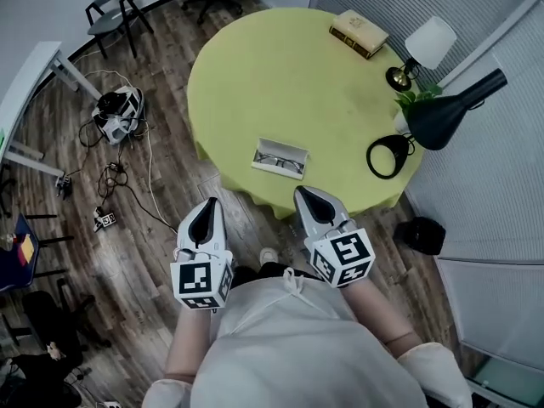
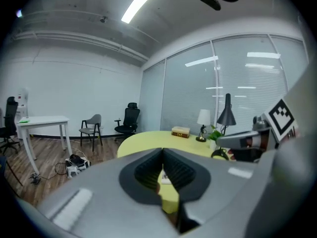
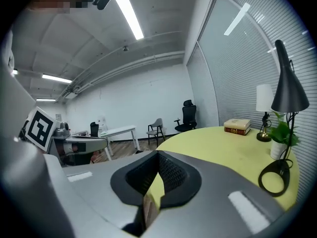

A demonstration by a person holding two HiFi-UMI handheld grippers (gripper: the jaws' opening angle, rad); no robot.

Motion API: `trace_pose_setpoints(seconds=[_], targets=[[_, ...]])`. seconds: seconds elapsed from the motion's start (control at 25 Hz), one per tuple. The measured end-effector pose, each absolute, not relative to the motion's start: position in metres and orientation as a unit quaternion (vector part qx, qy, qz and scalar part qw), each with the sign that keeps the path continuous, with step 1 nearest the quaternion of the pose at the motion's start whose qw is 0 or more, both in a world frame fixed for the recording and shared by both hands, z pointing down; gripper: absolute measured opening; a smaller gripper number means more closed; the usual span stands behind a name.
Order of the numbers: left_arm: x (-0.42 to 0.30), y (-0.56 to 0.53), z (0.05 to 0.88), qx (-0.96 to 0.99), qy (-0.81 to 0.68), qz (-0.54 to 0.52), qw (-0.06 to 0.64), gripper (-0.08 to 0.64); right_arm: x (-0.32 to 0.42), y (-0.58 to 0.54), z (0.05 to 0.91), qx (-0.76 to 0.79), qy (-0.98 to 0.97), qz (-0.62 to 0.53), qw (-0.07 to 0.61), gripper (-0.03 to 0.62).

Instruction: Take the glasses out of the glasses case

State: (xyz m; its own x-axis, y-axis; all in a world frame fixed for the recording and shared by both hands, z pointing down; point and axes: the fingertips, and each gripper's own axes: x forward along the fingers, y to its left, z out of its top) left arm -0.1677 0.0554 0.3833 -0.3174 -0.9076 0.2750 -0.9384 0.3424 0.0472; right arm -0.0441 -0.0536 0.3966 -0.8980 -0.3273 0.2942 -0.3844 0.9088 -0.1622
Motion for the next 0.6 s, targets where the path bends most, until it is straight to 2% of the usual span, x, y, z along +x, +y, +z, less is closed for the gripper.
trace_pose_setpoints(seconds=[0.6], targets=[[-0.187,-0.096,0.425,0.694,-0.689,0.122,0.173,0.006,-0.029,-0.160,0.428,0.351,-0.909,0.169,0.152,-0.002]])
